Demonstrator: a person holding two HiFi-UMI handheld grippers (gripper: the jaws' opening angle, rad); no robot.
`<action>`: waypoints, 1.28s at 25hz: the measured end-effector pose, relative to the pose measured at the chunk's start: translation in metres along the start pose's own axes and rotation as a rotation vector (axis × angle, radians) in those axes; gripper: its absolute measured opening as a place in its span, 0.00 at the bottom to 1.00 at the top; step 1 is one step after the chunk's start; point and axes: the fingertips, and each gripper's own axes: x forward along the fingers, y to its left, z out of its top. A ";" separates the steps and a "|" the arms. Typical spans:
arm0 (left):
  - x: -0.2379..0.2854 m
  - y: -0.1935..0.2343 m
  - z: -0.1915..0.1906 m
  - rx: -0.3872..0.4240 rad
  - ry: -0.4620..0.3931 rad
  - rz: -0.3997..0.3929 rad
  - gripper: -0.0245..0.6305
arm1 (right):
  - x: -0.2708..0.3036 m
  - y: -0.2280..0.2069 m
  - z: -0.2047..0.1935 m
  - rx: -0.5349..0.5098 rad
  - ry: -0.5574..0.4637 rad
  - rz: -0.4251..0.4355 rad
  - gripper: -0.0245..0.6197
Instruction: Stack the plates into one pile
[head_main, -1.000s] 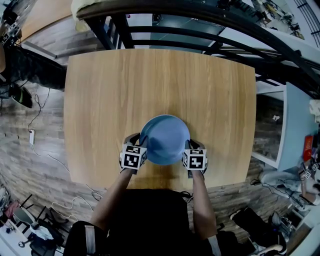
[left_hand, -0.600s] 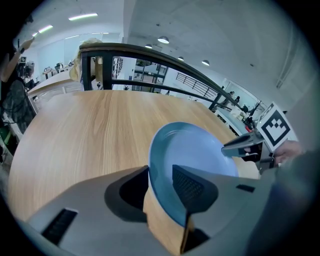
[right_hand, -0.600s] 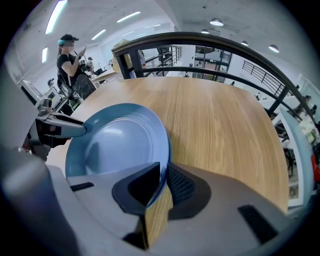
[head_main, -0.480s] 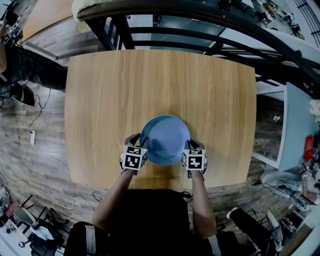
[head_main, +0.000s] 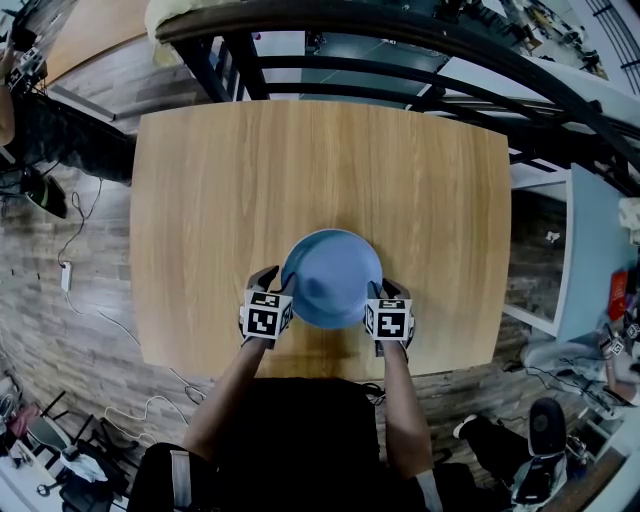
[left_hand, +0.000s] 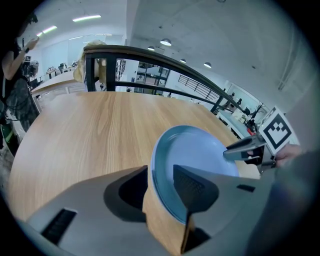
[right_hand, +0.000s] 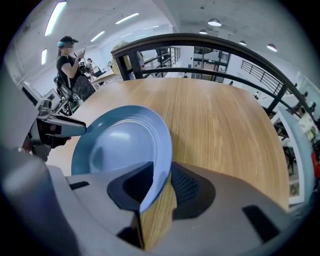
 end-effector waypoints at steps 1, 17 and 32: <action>-0.001 0.000 0.000 -0.001 -0.002 0.001 0.28 | -0.001 0.000 0.000 0.000 -0.001 -0.002 0.24; -0.029 -0.007 0.008 0.008 -0.067 0.007 0.29 | -0.028 0.005 0.009 -0.007 -0.097 -0.003 0.25; -0.097 -0.052 0.021 0.022 -0.258 0.007 0.10 | -0.094 0.035 0.012 0.022 -0.297 0.067 0.11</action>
